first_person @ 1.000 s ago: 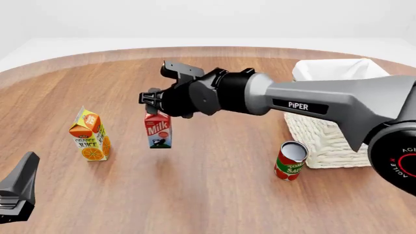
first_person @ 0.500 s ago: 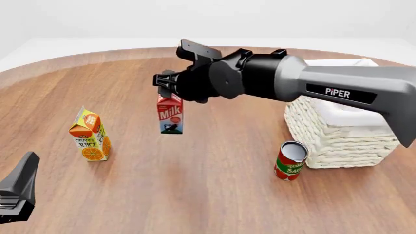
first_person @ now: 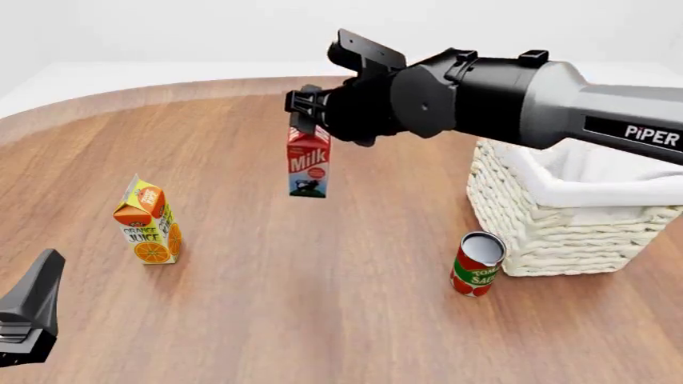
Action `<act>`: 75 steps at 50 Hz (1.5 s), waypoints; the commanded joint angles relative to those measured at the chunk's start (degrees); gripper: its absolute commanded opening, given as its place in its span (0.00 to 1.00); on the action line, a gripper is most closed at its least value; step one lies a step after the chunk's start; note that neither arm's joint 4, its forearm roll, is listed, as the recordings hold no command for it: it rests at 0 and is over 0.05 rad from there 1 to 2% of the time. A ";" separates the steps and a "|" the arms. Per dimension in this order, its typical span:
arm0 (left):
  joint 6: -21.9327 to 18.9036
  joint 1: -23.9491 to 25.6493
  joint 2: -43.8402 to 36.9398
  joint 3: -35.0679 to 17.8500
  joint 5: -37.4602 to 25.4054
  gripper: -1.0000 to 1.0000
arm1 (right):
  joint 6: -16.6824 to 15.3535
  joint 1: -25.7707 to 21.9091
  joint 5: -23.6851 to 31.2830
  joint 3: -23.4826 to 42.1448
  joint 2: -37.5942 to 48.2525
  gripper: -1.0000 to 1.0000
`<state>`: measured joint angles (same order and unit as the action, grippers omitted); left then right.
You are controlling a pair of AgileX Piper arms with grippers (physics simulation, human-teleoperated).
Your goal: Pick the milk and place it in the basket.
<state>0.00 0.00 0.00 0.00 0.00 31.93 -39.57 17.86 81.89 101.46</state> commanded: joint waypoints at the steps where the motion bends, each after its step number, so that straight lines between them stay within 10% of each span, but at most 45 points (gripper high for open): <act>1: 0.00 0.00 0.00 0.00 0.00 1.00 | -0.04 1.59 0.08 -0.72 -3.79 0.00; 75: 0.00 0.00 0.00 0.00 0.00 1.00 | -3.81 14.15 4.53 -6.04 -20.93 0.00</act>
<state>0.00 0.00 0.00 0.00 0.00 27.66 -26.82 22.22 75.71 83.54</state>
